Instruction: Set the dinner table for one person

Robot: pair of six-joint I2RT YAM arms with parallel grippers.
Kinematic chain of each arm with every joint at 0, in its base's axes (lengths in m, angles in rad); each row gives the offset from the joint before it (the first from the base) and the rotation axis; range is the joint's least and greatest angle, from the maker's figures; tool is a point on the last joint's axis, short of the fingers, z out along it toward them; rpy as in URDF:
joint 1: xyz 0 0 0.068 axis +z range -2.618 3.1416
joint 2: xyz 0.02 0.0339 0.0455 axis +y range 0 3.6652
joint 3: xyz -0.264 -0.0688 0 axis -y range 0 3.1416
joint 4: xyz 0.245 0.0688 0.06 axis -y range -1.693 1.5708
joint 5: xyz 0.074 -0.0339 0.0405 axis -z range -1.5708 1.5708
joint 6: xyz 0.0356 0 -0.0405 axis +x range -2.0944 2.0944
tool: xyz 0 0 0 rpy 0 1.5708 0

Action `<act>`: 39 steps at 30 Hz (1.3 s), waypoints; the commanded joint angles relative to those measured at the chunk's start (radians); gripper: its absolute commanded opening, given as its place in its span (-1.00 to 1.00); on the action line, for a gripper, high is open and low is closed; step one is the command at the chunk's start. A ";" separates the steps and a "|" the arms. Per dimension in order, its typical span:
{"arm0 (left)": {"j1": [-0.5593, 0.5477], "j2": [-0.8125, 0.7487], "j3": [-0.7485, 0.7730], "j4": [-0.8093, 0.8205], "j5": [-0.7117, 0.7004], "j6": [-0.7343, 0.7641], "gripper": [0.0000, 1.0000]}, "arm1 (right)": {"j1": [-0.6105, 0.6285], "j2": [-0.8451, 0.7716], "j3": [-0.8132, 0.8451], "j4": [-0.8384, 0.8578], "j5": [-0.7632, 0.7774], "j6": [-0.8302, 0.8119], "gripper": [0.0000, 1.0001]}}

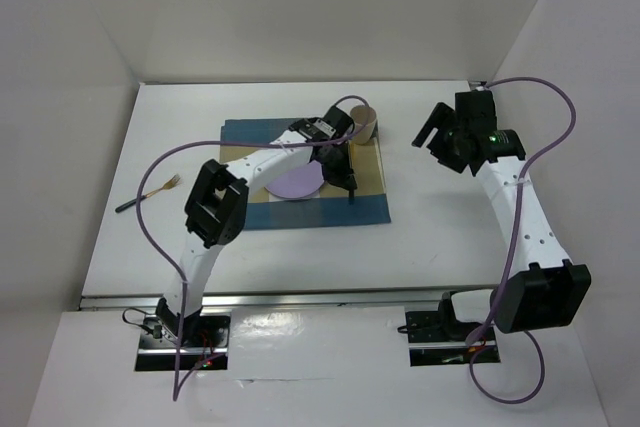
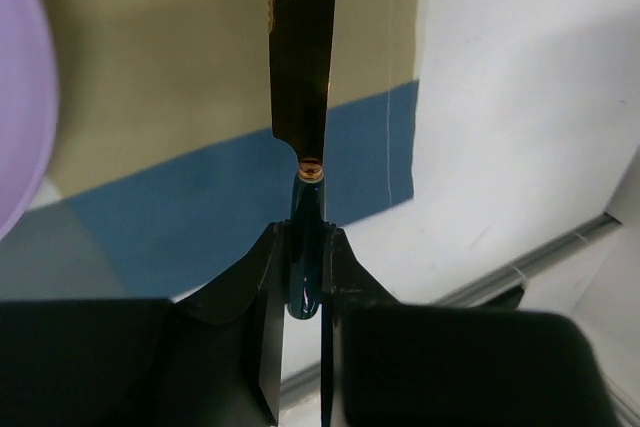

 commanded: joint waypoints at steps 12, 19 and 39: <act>-0.016 0.178 0.165 -0.010 -0.047 -0.043 0.04 | -0.034 -0.040 -0.013 -0.052 -0.014 -0.057 0.66; -0.046 0.091 0.214 -0.076 -0.055 0.078 0.59 | -0.034 -0.020 -0.013 -0.043 -0.032 -0.057 0.66; 0.732 -0.360 -0.395 -0.239 -0.489 0.226 0.75 | -0.054 0.000 -0.065 0.040 -0.121 -0.100 0.66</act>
